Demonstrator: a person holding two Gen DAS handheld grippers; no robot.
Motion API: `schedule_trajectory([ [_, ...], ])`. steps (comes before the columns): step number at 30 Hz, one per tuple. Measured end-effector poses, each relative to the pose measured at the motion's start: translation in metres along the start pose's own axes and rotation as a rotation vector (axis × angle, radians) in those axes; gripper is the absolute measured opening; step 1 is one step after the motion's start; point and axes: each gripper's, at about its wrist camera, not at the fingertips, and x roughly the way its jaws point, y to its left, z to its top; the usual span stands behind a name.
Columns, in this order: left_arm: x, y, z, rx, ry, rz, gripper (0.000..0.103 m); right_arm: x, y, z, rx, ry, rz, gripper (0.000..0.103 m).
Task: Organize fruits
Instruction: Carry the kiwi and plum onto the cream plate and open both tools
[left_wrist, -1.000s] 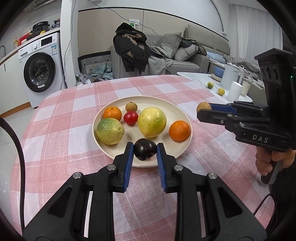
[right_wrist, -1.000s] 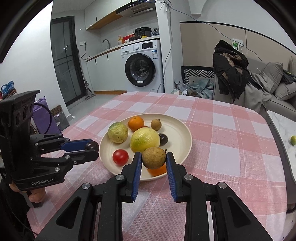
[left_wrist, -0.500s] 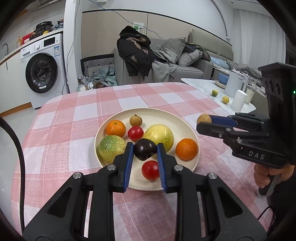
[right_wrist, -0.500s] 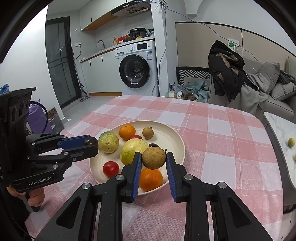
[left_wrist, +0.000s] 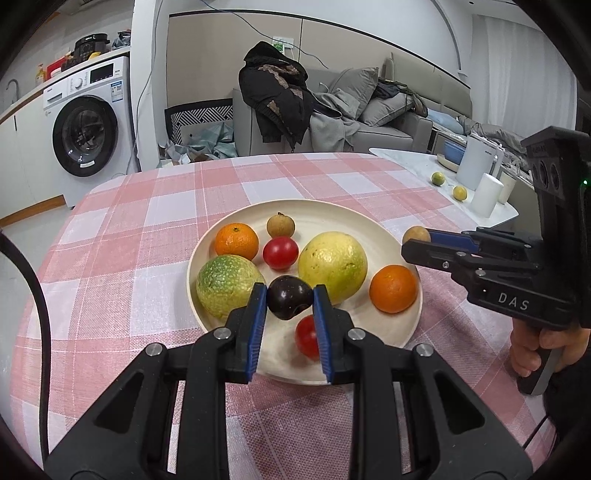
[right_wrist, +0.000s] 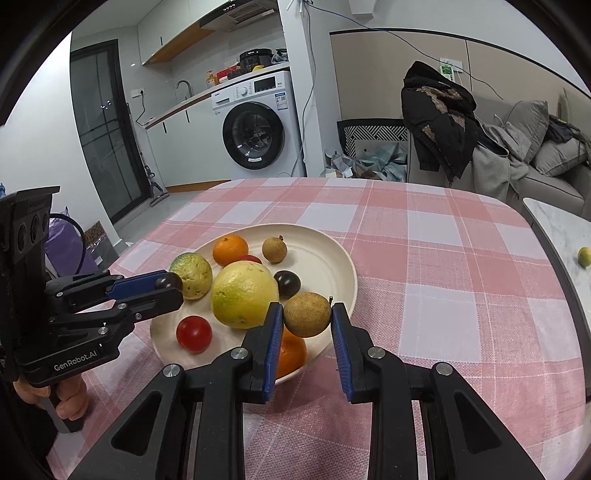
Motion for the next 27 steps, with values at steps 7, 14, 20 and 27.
schedule_trajectory([
  [7, 0.002, 0.0, -0.001, 0.008, -0.003, 0.004, 0.023, 0.003, 0.001, 0.0, -0.001, 0.007, -0.016, 0.027],
  [14, -0.003, 0.001, -0.001, 0.002, -0.011, 0.024, 0.023, 0.003, 0.002, 0.0, -0.003, 0.006, -0.032, 0.037],
  [20, -0.019, 0.004, -0.002, -0.005, -0.05, 0.052, 0.059, -0.007, 0.008, -0.002, -0.052, -0.043, -0.071, 0.063],
  [27, -0.055, 0.002, -0.008, 0.012, -0.145, 0.072, 0.102, -0.028, 0.009, -0.008, -0.06, -0.084, -0.054, 0.094],
])
